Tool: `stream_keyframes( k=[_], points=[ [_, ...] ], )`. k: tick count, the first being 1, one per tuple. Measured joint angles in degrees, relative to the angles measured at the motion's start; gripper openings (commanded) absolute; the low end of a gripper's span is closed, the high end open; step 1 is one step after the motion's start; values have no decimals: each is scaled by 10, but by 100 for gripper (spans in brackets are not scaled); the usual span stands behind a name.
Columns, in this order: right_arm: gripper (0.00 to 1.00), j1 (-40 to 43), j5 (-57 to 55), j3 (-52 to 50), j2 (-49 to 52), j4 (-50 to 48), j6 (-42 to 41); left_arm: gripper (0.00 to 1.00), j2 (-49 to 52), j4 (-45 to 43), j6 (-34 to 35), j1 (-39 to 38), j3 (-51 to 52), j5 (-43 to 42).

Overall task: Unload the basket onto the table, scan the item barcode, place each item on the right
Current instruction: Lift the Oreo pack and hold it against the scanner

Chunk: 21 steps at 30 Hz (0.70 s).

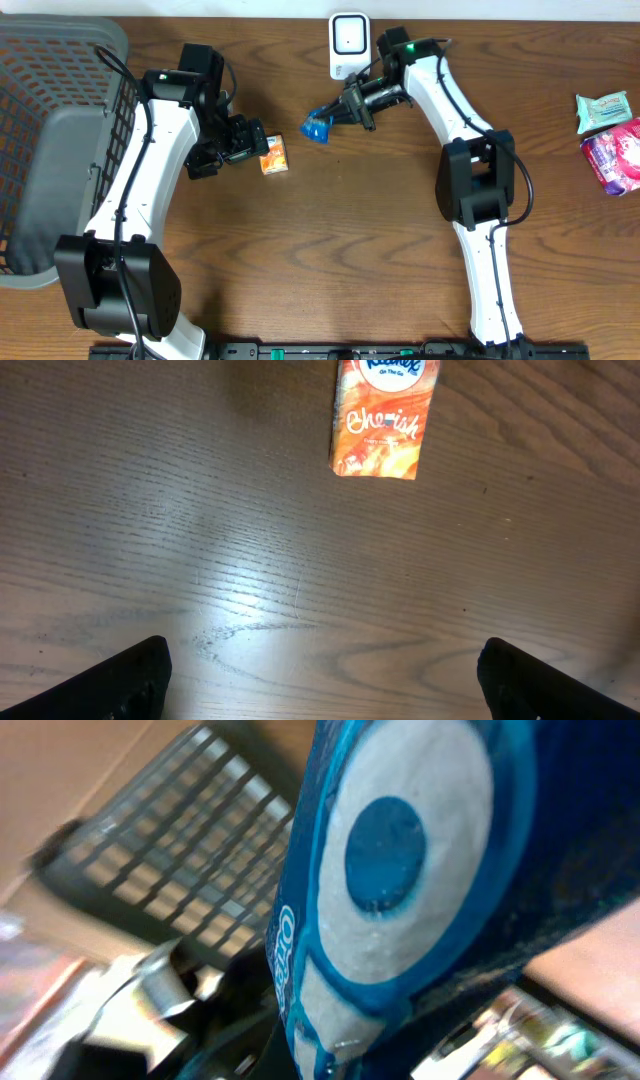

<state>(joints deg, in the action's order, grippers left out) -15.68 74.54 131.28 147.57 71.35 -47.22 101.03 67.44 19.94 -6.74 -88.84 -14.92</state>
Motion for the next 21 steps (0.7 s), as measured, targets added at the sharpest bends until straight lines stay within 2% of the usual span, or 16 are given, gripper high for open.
stream_keyframes(
  k=[8,21],
  points=[
    [1,0,95,0,-3,-12,-24,98,0,0,0,0,0,0],
    [1,1,98,0,-3,-94,6,98,0,0,0,0,0,0]
  ],
)
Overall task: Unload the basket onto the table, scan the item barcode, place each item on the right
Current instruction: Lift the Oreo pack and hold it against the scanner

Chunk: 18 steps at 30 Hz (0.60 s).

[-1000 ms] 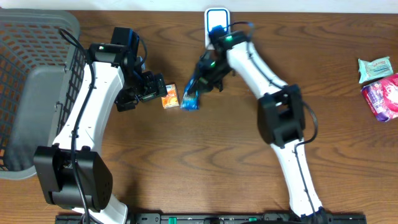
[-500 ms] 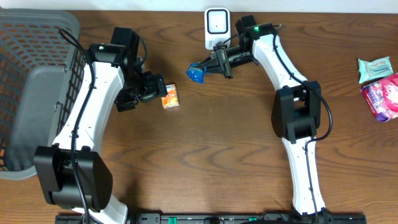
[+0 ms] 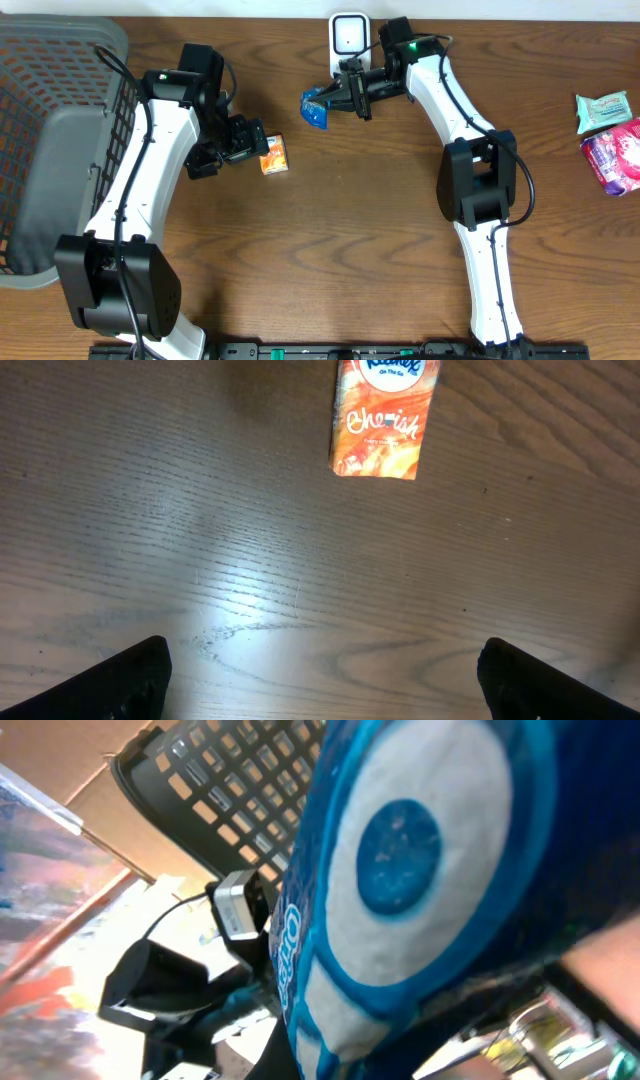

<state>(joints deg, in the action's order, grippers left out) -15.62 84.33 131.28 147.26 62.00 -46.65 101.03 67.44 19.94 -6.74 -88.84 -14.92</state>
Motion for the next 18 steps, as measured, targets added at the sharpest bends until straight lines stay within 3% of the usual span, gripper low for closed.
stream_keyframes(
  k=[7,18],
  points=[
    [1,-8,-8,-1,-4,-127,-3,98,0,0,0,0,0,0],
    [1,0,22,-1,-30,-150,-187,98,0,0,0,0,0,0]
  ],
)
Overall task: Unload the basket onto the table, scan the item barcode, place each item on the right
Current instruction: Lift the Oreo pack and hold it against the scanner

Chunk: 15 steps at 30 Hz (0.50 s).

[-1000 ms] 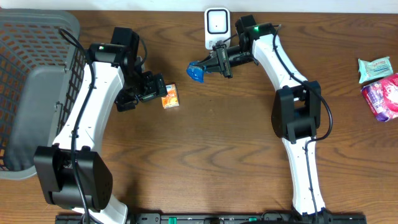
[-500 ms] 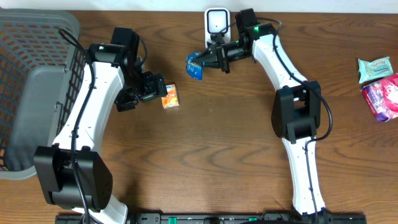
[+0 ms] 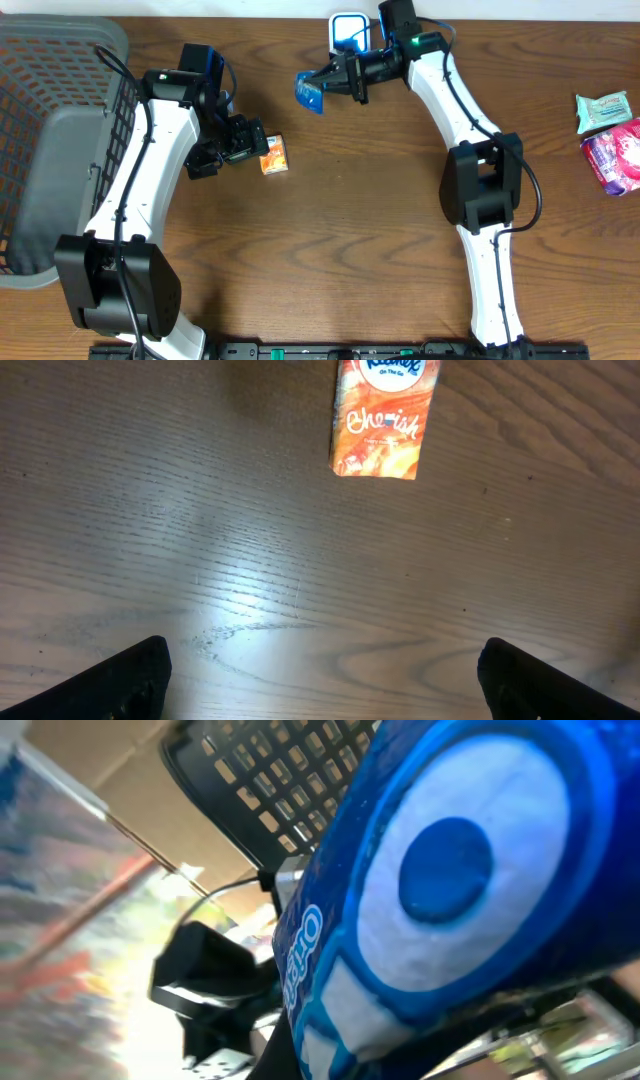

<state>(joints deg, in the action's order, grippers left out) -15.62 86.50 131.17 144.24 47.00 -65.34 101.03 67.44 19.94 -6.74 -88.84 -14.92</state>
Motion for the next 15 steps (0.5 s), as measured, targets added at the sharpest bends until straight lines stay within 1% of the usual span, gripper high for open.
stream_keyframes(
  k=[3,7,15],
  points=[
    [1,6,1,0,0,-7,-41,98,0,0,0,0,0,0],
    [1,14,1,0,0,-27,-72,98,0,0,0,0,0,0],
    [1,26,2,0,0,-39,-90,98,0,0,0,0,0,0]
  ],
)
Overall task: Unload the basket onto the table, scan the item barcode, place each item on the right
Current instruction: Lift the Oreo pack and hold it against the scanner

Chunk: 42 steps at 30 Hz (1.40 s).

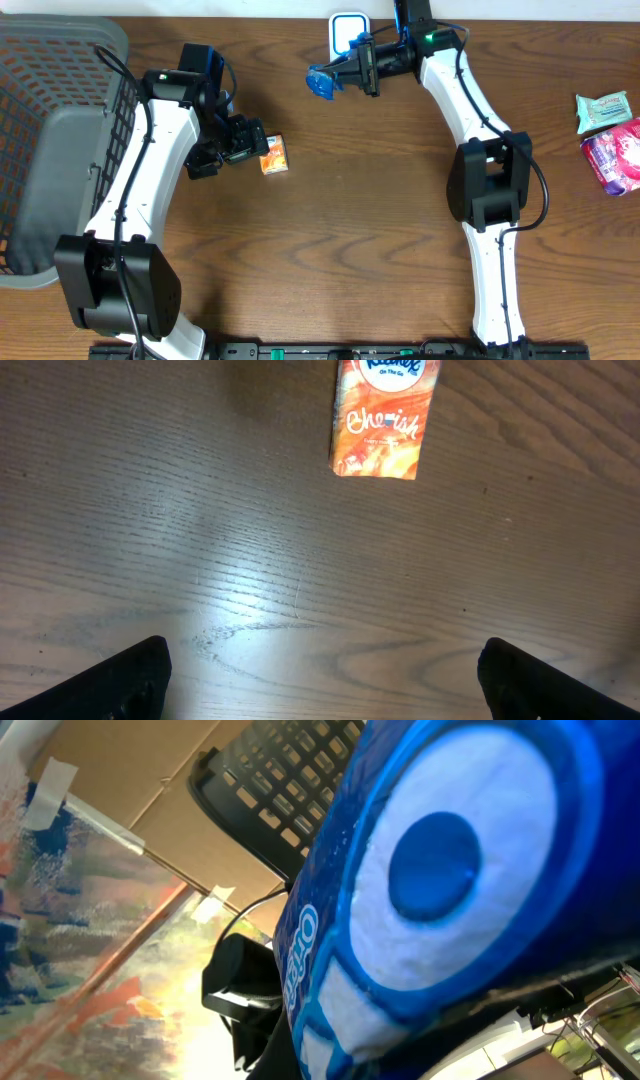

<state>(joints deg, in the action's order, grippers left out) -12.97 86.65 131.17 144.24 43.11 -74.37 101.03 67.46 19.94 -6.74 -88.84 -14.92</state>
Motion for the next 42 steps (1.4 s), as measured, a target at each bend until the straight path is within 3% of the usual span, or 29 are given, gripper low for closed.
stream_keyframes(
  k=[13,24,33,42],
  points=[
    [1,61,4,0,0,-77,-2,98,0,0,0,0,0,0],
    [1,95,-50,0,-1,-213,11,98,0,0,0,0,0,0],
    [1,84,-256,0,-2,-254,33,98,0,0,0,0,0,0],
    [1,18,-582,0,-3,-234,154,98,0,0,0,0,0,0]
  ],
)
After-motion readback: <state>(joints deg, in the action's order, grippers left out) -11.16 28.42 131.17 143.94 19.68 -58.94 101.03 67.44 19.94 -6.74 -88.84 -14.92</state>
